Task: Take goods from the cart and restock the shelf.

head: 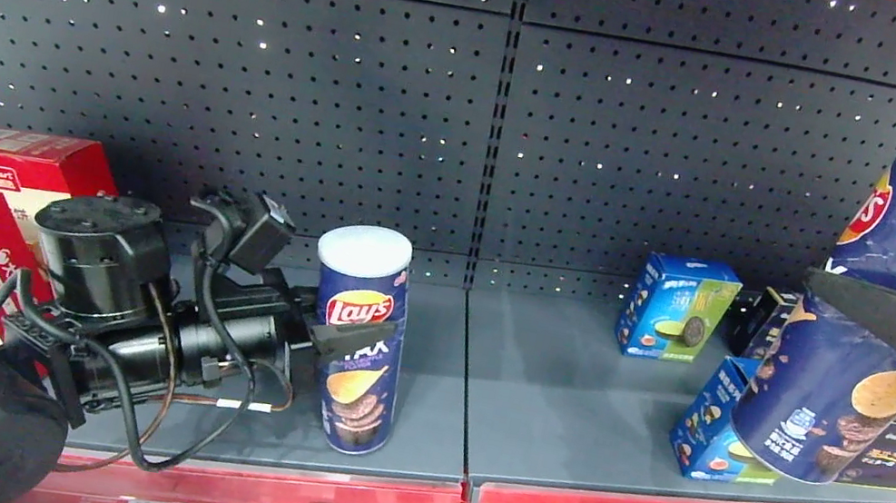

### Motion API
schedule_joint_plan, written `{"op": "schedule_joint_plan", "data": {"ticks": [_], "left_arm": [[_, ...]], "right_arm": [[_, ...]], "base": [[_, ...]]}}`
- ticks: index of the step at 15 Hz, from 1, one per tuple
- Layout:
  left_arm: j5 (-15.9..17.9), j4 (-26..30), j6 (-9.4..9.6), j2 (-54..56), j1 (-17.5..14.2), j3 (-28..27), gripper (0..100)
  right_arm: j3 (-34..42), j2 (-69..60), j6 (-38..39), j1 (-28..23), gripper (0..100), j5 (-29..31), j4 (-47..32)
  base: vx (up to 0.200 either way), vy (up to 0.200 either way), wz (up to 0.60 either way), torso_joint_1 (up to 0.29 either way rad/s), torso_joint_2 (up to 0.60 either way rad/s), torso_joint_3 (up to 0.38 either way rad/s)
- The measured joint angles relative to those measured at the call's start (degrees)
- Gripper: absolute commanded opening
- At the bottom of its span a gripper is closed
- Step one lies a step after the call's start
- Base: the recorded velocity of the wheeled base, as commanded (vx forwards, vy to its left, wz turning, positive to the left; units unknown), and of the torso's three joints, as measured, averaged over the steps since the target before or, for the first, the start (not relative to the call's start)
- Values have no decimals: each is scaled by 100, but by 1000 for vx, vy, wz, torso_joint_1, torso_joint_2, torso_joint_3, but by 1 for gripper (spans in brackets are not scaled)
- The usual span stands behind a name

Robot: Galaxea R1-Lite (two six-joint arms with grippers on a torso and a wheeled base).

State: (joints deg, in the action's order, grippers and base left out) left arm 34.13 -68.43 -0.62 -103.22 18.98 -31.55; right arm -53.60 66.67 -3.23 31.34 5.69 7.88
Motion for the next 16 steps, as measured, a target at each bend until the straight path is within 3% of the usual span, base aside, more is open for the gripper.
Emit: {"op": "schedule_joint_plan", "data": {"ticks": [4,5,16], "left_arm": [[-9,-521,-39,-80,-18,82,0],[-12,-517,-35,-102,-18,93,100],[-17,-525,-2,-128,-30,168,100]], "right_arm": [[-4,15,0,0,0,-6,0],[-4,15,0,0,0,-6,0],[0,20,30,0,0,-9,2]], "base": [[0,0,0,0,0,0],[0,0,0,0,0,0],[0,0,0,0,0,0]]}}
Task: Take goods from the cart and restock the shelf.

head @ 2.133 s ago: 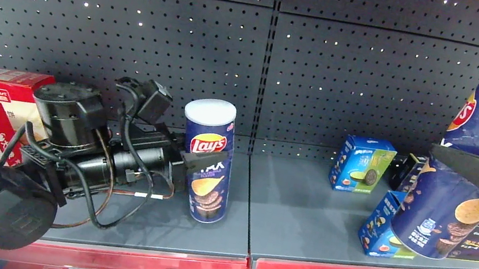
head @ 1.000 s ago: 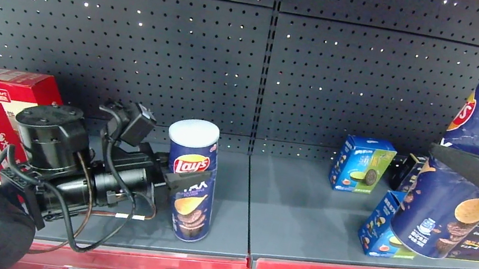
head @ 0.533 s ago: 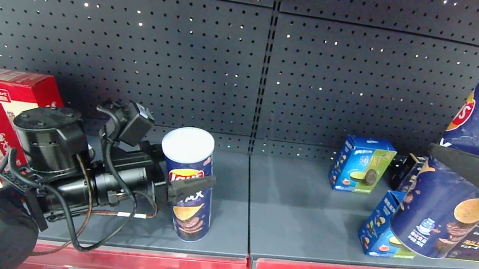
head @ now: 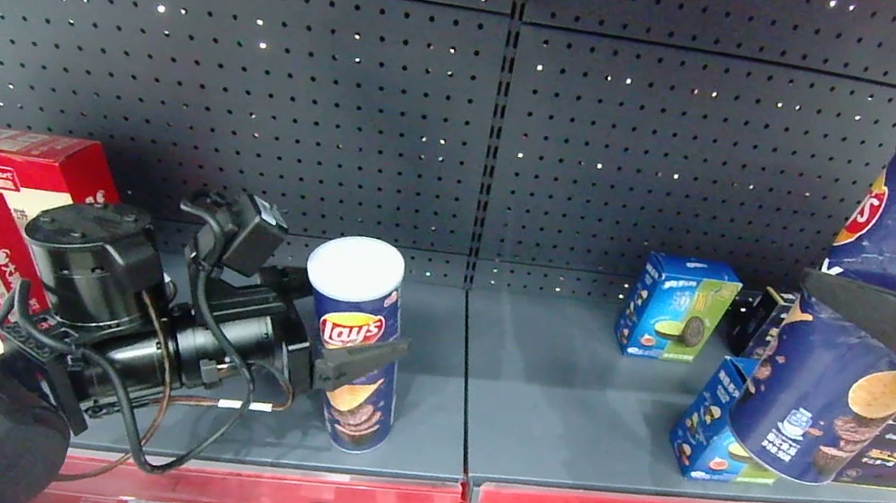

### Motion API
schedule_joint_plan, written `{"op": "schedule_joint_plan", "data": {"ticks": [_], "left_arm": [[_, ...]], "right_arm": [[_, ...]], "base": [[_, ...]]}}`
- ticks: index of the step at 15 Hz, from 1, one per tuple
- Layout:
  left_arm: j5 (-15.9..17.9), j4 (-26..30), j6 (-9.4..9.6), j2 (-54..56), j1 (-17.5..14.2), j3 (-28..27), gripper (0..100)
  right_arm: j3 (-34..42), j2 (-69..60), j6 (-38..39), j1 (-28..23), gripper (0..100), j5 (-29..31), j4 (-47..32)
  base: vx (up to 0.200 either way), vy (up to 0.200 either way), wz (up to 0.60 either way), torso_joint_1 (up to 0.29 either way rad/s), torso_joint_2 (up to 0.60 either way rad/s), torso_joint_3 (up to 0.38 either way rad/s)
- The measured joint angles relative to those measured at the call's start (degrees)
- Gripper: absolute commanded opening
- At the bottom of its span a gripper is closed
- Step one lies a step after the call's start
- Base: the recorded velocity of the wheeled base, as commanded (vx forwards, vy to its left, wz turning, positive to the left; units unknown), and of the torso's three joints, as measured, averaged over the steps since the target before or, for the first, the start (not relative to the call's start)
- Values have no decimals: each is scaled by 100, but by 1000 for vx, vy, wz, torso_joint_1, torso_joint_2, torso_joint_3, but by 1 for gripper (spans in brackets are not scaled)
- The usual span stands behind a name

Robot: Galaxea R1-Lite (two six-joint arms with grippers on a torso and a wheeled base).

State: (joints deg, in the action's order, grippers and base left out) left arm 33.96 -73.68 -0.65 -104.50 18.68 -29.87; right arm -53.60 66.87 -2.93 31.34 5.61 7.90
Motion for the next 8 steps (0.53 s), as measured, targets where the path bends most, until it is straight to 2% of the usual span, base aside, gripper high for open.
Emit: {"op": "schedule_joint_plan", "data": {"ticks": [4,8], "left_arm": [[11,-252,143,105,-151,295,100],[5,-277,151,546,-410,746,100]], "right_arm": [[29,-22,13,-6,0,2,-10],[96,-41,13,-6,0,2,-5]], "base": [[0,0,0,0,0,0],[0,0,0,0,0,0]]}}
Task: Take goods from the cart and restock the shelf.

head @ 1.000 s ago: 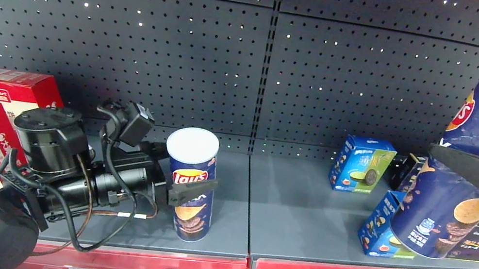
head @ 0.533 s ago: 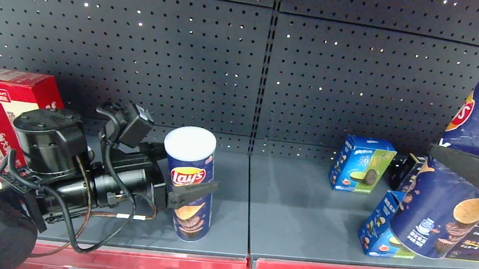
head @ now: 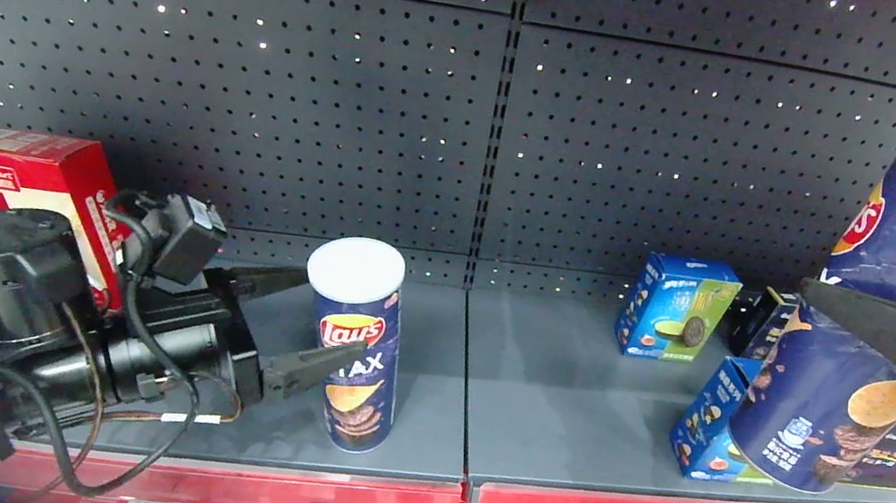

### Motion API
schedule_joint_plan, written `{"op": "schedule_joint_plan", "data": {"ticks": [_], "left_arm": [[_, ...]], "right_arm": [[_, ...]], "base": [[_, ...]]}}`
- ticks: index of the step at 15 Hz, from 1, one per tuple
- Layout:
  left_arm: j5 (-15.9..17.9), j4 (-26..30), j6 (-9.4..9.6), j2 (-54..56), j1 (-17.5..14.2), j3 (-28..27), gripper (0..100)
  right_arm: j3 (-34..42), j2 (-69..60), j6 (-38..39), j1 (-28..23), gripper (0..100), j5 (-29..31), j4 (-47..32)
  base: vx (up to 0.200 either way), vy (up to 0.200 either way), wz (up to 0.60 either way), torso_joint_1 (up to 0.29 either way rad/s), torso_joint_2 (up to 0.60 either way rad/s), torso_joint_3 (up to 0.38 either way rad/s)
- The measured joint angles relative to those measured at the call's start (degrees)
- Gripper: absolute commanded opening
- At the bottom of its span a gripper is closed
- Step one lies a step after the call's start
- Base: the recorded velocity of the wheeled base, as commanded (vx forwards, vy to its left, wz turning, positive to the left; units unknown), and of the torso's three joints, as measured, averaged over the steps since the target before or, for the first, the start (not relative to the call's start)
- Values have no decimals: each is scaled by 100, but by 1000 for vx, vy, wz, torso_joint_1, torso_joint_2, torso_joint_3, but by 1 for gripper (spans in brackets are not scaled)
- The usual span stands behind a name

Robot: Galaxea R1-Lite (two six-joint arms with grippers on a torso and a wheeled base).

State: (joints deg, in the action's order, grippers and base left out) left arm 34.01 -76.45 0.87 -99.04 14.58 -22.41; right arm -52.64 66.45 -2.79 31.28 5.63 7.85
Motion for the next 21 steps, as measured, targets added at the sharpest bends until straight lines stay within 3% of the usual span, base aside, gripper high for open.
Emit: {"op": "schedule_joint_plan", "data": {"ticks": [4,7,11,13,14,16,18,21], "left_arm": [[-22,0,-71,667,-323,527,100],[-145,63,-297,1406,-530,957,100],[-1102,714,-343,2666,-583,1735,100],[-1431,1684,-296,3399,-579,1853,100],[-1669,2453,-239,3860,-577,1816,100],[-2381,4501,-71,5005,-572,1554,100],[-3068,5994,68,6104,-574,1304,100],[-3685,7656,165,7708,-764,1100,100]], "right_arm": [[96,-72,0,-28,0,6,5],[251,-193,9,-78,0,11,-2],[304,-240,34,-91,0,16,2],[267,-236,34,-99,0,16,6],[262,-234,41,-144,0,2,5],[256,-228,44,-190,0,0,2],[254,-196,44,-201,0,-5,35],[134,-83,44,-205,0,-39,85]], "base": [[0,0,0,0,0,0],[0,0,0,0,0,0],[0,0,0,0,0,0],[0,0,0,0,0,0],[0,0,0,0,0,0],[0,0,0,0,0,0],[0,0,0,0,0,0],[0,0,0,0,0,0]]}}
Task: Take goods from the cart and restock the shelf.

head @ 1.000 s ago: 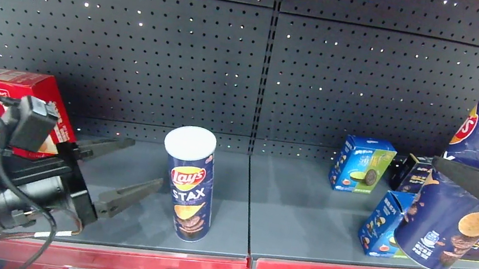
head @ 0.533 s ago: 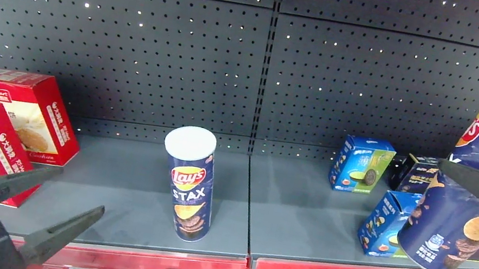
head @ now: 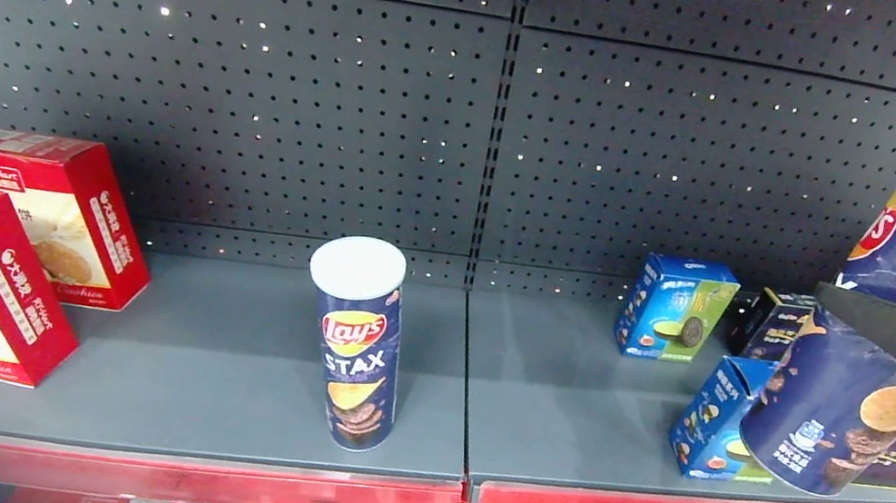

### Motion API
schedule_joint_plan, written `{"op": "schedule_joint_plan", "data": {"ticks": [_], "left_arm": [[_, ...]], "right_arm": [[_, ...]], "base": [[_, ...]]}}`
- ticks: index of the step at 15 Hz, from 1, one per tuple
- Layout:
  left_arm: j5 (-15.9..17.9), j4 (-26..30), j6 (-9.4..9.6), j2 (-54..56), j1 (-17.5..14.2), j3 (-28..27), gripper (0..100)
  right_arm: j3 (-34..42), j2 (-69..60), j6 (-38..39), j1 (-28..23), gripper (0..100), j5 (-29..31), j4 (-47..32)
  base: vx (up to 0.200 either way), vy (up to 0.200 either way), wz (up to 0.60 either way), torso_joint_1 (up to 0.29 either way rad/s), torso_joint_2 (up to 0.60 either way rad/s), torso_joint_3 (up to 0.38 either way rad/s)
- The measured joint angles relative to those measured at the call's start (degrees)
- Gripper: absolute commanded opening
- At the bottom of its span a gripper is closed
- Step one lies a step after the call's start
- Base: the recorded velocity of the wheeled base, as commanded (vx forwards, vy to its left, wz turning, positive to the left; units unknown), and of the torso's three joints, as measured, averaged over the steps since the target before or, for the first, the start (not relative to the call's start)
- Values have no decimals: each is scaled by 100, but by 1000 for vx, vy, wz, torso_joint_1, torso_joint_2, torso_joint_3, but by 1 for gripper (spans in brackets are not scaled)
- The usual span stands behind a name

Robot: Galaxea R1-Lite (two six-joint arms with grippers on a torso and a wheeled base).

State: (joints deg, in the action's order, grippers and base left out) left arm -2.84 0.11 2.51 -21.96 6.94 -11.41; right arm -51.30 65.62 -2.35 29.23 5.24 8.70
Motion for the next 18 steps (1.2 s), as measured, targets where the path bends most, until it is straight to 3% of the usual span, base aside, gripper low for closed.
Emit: {"op": "schedule_joint_plan", "data": {"ticks": [3,5,6,7,11,16,18], "left_arm": [[-262,996,49,1141,-740,87,100],[-405,746,57,1518,-908,474,100],[-411,306,77,1614,-935,649,100],[-367,229,83,1684,-952,800,100],[339,89,-2,1797,-930,1034,100],[362,22,-13,1841,-878,1128,100],[362,21,-99,1843,-873,1130,100]], "right_arm": [[-85,100,0,0,0,-7,7],[-104,138,0,12,0,-21,10],[-129,172,-2,28,0,-34,33],[-173,216,-5,56,0,-51,89],[-411,629,-13,472,0,-49,497],[-947,1431,-18,1056,0,-51,807],[-1137,1809,-21,1164,0,-139,1037]], "base": [[0,0,0,0,0,0],[0,0,0,0,0,0],[0,0,0,0,0,0],[0,0,0,0,0,0],[0,0,0,0,0,0],[0,0,0,0,0,0],[0,0,0,0,0,0]]}}
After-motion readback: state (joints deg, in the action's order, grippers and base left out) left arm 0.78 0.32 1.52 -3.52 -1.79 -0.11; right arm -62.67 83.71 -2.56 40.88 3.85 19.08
